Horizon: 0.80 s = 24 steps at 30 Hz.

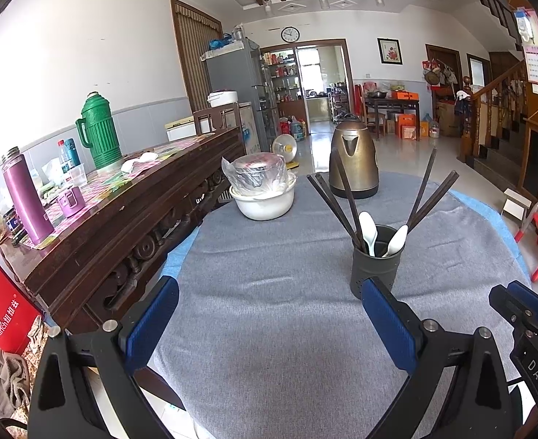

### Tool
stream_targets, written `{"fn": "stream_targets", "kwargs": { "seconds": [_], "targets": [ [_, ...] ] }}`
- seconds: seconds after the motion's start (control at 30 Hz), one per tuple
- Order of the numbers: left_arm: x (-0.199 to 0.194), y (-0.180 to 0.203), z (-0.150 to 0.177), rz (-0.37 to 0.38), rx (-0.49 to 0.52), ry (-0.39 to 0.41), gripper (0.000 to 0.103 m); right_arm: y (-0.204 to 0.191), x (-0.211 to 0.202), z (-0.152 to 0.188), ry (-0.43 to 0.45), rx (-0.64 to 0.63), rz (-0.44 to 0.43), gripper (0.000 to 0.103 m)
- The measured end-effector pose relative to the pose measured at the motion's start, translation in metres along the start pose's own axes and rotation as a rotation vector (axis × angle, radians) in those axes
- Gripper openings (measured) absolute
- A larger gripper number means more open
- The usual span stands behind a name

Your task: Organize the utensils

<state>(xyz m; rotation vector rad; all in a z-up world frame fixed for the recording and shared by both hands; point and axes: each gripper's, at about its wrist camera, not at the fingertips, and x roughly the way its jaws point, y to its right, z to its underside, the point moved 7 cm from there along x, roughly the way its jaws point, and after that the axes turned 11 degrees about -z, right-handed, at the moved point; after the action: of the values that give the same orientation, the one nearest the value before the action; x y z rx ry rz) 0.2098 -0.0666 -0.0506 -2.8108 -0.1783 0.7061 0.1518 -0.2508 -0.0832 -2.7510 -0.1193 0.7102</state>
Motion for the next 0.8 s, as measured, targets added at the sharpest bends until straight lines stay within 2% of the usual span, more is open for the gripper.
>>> {"fn": "stream_targets", "kwargs": {
  "seconds": [0.27,0.8],
  "targets": [
    [-0.001,0.0,-0.001,0.011,-0.003,0.006,0.1,0.0,-0.001,0.0,0.0,-0.002,0.008,0.031],
    [0.005,0.001,-0.005,0.085,-0.021,0.013,0.1,0.0,-0.013,-0.009,0.031,-0.021,0.093,0.031]
  ]
}}
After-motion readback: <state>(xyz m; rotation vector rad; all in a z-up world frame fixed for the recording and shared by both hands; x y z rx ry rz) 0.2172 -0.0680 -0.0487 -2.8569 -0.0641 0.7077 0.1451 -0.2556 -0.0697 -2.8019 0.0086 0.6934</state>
